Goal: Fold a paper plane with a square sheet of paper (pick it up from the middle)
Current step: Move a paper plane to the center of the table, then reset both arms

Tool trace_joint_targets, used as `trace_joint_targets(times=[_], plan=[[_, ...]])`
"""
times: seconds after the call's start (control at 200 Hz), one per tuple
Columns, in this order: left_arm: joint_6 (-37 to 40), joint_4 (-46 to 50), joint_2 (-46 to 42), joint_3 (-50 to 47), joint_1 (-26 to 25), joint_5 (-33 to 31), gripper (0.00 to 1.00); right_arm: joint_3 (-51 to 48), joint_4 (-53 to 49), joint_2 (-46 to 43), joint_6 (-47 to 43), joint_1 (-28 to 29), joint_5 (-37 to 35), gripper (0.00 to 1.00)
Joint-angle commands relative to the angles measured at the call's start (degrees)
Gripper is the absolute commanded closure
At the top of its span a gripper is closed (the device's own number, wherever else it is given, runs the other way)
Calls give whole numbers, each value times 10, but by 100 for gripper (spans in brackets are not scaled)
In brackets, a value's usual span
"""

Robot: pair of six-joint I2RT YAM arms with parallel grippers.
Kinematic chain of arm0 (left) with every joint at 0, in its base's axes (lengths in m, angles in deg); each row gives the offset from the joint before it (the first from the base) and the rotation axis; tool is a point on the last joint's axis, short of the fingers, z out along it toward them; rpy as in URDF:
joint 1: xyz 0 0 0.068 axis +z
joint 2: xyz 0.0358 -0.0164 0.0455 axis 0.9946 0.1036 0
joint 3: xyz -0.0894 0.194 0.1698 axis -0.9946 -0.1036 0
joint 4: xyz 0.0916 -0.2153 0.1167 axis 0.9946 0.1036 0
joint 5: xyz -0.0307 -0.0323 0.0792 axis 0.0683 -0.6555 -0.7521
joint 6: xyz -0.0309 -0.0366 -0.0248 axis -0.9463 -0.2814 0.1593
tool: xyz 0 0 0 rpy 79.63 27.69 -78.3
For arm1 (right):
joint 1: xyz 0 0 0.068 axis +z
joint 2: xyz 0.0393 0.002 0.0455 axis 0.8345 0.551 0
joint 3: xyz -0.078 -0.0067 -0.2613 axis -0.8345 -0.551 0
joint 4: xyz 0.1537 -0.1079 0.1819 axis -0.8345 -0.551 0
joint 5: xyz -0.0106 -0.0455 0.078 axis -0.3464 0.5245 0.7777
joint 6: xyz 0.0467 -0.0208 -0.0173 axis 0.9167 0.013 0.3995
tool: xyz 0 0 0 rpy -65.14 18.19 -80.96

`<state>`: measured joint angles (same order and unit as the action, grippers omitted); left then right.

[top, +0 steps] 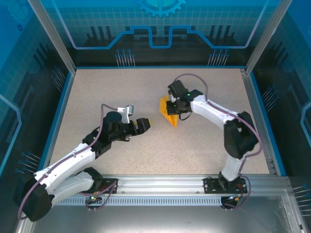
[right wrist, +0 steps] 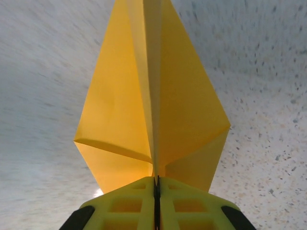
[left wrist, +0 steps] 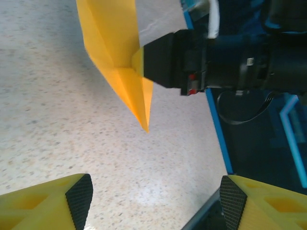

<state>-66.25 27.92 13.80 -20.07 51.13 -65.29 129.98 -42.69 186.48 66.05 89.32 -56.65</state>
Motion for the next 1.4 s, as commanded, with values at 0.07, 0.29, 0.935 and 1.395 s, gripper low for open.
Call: trace_joint_targets(times=[0.07, 0.29, 0.935, 1.395], plan=[[15, 62, -24, -15, 2, -49, 25, 57, -85, 66, 10, 23, -110, 90], [18, 66, -24, -17, 3, -53, 23, 60, -76, 93, 44, 32, -100, 84], [93, 218, -28, 49, 3, -240, 2, -92, -23, -278, -19, -1, -294, 24], [194, 227, -11, 28, 128, -535, 1, -433, 288, -438, -102, -230, -227, 7]])
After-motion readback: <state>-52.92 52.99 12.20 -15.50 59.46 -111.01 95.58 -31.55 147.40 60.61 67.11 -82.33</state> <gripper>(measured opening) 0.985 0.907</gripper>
